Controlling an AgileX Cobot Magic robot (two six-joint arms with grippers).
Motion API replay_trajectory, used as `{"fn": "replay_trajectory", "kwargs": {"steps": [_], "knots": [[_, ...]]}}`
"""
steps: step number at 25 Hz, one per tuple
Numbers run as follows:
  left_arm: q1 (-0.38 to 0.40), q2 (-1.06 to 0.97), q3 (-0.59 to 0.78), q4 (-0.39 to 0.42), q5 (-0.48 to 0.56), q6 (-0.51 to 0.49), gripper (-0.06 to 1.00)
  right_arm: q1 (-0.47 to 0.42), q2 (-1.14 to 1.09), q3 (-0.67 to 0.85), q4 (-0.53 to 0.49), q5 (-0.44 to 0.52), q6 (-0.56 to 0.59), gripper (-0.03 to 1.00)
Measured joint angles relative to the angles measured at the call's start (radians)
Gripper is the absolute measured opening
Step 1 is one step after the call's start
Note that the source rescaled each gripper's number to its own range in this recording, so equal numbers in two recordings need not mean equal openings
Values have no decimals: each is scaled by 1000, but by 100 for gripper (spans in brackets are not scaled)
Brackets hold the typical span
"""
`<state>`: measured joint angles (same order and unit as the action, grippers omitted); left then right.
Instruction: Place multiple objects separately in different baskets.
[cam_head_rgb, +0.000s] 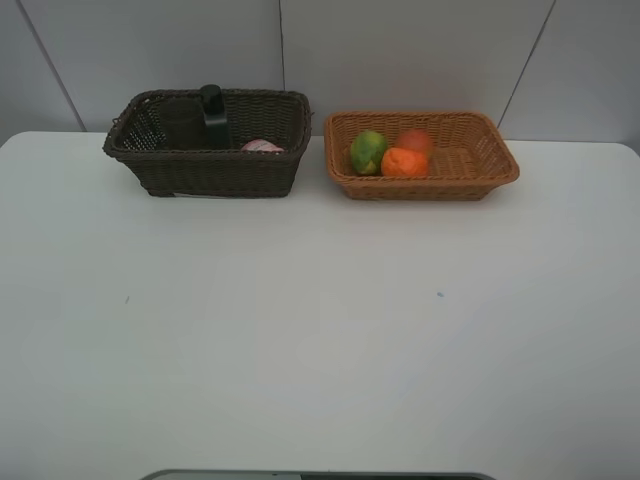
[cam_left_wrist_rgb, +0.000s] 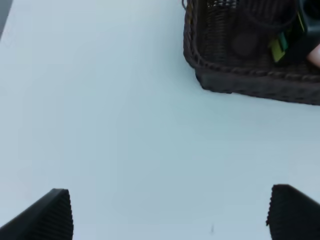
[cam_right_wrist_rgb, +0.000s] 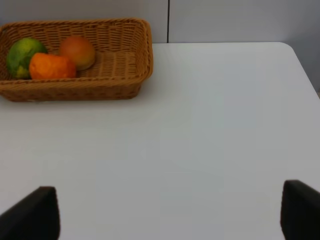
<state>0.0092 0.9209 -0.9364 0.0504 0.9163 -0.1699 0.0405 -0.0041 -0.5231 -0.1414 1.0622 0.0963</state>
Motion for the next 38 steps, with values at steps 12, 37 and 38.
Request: {"fn": "replay_trajectory", "kwargs": {"steps": [12,37,38], "knots": [[0,-561,166,-27,294,105,100,0,0,0,0,0,0,88],[0,-738,234,-143,308,228,100,0,0,0,0,0,0,88],[0,-739,264,-143,303,227,100,0,0,0,0,0,0,88]]}}
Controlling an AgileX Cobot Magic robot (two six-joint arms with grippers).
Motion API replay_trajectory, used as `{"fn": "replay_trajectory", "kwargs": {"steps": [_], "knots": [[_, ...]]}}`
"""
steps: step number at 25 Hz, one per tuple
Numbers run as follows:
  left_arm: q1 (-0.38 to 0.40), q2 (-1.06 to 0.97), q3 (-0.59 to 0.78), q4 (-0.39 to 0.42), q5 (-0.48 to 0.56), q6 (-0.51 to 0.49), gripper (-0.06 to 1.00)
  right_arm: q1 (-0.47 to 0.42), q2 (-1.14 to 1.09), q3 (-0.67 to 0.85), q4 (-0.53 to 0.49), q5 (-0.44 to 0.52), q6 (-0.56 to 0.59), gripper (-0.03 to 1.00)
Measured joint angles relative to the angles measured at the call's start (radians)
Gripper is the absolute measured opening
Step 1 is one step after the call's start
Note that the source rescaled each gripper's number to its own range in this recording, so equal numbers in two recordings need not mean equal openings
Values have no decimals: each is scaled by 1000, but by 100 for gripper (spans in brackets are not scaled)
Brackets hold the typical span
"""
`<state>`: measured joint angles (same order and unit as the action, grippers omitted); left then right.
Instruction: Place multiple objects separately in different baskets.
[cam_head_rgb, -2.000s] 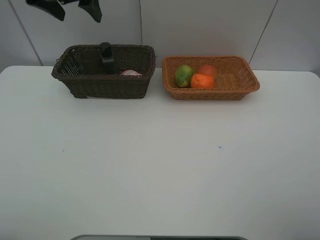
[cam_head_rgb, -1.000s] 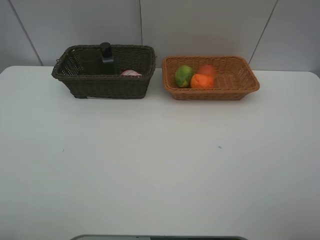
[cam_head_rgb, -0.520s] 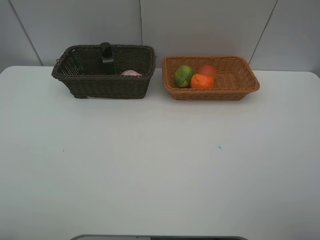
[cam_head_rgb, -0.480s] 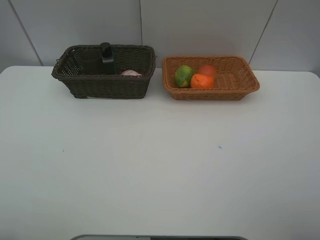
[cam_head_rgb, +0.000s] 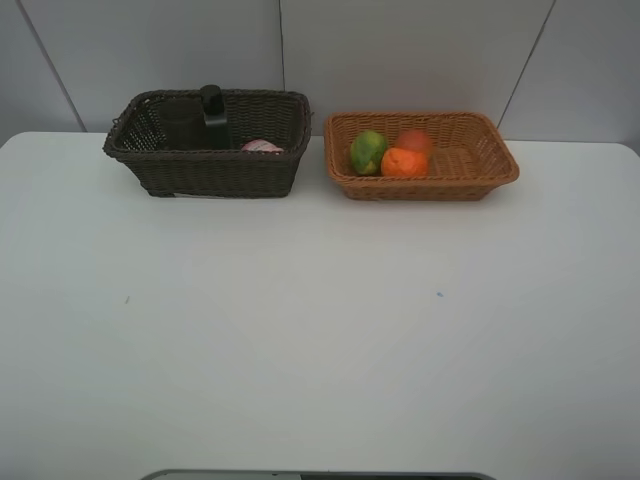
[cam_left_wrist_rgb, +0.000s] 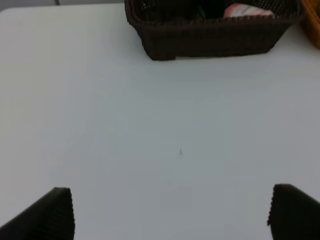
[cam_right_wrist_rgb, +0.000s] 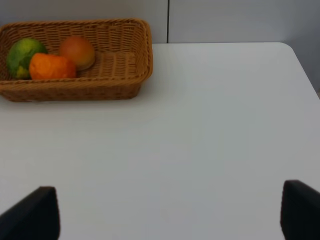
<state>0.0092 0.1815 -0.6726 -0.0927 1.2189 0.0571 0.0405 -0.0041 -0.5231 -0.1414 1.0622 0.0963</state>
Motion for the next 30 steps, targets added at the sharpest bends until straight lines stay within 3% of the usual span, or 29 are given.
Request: {"fn": "replay_trajectory", "kwargs": {"steps": [4,8,15,22,30], "knots": [[0,1,137,-1,-113,-37,100,0,0,0,0,0,0,88],[-1,1,164,0,-151,-46,100,0,0,0,0,0,0,88],[-15,-11,167,0,-152,-46,100,0,0,0,0,0,0,88],[-15,-181,169,12,-152,-45,100,0,0,0,0,0,0,88],[-15,-188,169,15,-152,-45,100,0,0,0,0,0,0,88]]}}
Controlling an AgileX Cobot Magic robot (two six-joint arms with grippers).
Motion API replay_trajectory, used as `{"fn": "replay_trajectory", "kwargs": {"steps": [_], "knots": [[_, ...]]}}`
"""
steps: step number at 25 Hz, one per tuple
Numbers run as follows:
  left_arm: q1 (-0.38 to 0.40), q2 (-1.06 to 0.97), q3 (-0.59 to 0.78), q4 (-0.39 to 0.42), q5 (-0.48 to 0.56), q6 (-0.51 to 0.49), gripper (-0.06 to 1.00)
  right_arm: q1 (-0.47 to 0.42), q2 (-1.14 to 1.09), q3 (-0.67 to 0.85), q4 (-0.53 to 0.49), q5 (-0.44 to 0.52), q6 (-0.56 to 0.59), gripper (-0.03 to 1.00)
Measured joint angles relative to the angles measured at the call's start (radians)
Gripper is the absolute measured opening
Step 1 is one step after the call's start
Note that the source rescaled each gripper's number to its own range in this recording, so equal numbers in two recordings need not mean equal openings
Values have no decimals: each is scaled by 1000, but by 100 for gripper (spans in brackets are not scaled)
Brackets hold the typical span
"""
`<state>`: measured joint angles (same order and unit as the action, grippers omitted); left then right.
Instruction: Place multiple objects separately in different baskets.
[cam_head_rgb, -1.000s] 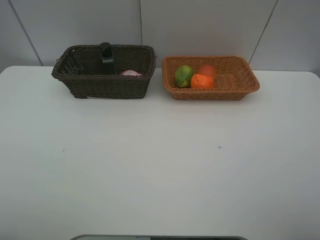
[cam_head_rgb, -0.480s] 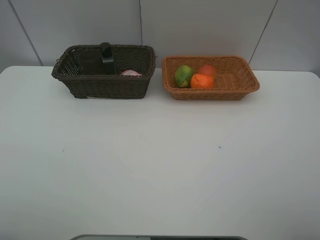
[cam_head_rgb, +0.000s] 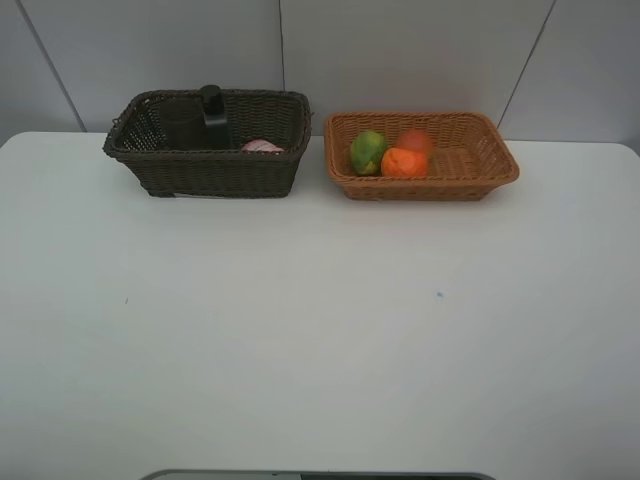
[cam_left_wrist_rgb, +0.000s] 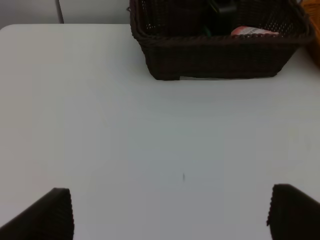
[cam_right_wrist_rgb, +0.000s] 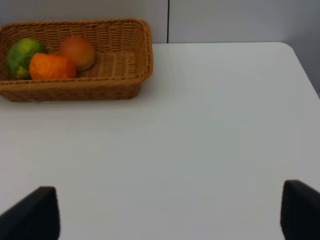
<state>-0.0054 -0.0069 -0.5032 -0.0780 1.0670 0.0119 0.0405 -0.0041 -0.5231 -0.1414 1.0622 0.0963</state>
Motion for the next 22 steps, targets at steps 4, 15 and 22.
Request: {"fn": "replay_trajectory", "kwargs": {"steps": [4,15,22], "knots": [[0,-1,0,0,0,0,100,0,0,0,0,0,0,88],[0,-1,0,0,0,0,100,0,0,0,0,0,0,88],[0,-1,0,0,0,0,100,0,0,0,0,0,0,88]]}}
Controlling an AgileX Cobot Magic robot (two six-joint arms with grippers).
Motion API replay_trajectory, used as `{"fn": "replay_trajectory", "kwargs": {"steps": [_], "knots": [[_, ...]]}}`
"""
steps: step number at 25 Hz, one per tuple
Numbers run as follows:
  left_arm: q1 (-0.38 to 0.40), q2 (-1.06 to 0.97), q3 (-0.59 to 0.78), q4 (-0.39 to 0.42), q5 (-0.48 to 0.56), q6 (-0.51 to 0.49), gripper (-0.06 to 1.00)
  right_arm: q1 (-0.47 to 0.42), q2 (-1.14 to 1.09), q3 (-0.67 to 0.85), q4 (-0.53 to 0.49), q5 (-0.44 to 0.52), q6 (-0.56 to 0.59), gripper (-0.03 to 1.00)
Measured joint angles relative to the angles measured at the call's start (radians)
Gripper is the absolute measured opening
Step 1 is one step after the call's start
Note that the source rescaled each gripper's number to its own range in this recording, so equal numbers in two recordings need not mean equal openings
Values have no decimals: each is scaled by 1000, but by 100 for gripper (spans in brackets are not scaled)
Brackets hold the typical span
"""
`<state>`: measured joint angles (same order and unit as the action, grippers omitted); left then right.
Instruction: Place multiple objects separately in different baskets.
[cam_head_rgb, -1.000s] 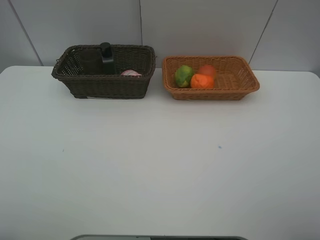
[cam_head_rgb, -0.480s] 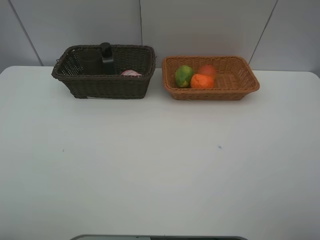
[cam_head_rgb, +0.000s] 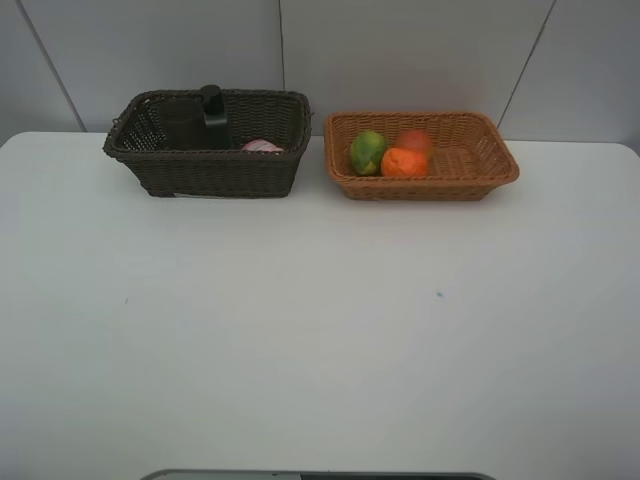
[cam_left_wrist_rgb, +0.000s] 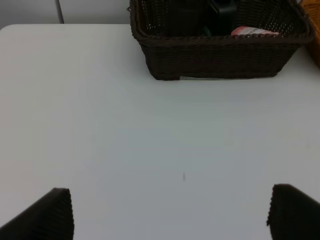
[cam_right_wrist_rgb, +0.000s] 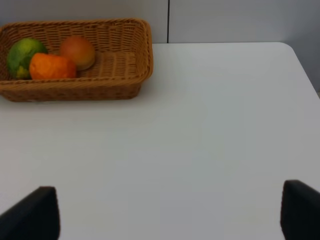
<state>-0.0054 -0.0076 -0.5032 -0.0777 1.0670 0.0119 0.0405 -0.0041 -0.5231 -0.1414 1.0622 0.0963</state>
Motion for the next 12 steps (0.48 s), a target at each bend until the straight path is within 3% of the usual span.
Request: {"fn": "replay_trajectory", "kwargs": {"steps": [12], "knots": [[0,0,0,0,0,0,100,0,0,0,0,0,0,88]]}}
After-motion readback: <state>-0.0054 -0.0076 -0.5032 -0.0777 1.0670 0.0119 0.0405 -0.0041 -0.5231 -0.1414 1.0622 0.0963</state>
